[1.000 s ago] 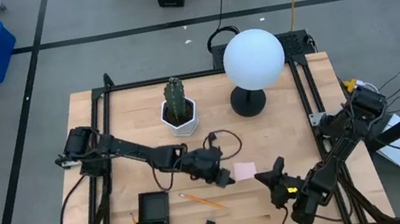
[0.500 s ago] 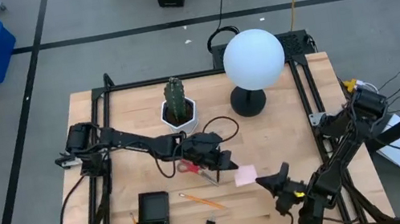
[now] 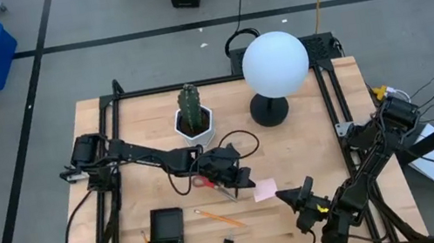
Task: Pick and place office supplies into organizer
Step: Put the sticky notes in the desk organizer
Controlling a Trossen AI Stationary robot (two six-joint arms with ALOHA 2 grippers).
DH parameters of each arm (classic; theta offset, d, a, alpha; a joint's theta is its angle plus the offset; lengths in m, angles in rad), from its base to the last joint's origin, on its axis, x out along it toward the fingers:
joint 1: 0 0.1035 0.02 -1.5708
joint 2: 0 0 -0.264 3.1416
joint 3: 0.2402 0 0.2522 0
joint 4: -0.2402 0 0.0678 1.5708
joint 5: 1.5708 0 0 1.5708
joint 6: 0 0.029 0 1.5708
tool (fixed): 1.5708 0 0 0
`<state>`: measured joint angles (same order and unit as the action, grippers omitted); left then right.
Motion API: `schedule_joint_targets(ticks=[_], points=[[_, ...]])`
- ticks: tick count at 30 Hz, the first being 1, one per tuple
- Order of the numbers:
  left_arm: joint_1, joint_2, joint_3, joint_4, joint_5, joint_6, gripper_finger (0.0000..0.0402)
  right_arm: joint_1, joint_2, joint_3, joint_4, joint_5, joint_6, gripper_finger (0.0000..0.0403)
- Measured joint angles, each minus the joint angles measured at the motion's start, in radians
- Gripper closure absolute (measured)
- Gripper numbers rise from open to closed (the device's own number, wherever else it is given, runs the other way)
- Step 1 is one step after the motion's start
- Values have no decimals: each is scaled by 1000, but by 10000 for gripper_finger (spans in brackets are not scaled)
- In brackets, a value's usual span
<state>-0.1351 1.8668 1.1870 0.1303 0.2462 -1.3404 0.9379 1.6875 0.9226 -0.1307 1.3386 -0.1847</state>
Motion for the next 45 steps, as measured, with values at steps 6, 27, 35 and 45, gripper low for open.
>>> schedule_joint_targets(ticks=[6, 27, 35, 45], points=[[-5, 0, 0, 0, 0, 3, 271, 0, 0, 0, 0, -1, 2, 403], [-25, 0, 0, 177, -47, 67, 272, -5, 0, 0, 105, -31, -89, 403], [-30, 0, 0, 135, -38, 102, 388, -5, 0, 0, 105, -39, -88, 403], [-75, 0, 0, 110, 24, 128, 397, -14, 0, 0, 113, -188, 14, 351]])
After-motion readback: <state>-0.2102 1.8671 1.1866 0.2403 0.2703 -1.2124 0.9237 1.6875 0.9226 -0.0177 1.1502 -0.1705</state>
